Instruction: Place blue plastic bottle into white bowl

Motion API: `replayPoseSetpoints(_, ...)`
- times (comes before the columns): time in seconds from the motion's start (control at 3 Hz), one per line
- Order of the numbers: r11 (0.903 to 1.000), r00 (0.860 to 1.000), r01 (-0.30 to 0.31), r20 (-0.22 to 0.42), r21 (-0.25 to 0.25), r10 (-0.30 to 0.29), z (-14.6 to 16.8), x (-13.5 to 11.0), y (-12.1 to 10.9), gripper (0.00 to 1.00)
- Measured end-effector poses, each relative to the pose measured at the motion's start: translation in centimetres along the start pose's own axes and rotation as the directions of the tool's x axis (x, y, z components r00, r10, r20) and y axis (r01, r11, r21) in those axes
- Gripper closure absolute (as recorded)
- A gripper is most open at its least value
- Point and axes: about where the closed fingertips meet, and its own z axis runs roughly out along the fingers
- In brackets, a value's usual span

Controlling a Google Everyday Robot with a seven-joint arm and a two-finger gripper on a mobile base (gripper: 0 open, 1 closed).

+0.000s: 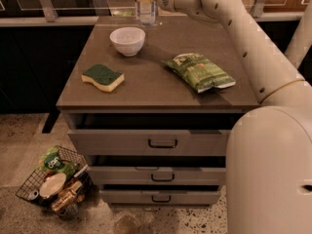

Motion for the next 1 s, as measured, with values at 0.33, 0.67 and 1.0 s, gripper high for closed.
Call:
replayPoseSetpoints(0.33, 0.9983, 0.999, 0.052, -0.002, -0.028, -0.052, 1.8, 1.5, 2.1, 1.00)
replayPoseSetpoints(0.67, 0.9932, 0.995, 0.102, -0.007, -0.056, -0.102, 3.8, 2.8, 3.7, 1.00)
replayPoseSetpoints(1.0, 0.9905, 0.993, 0.113, -0.016, -0.079, -0.114, 5.7, 4.3, 4.2, 1.00)
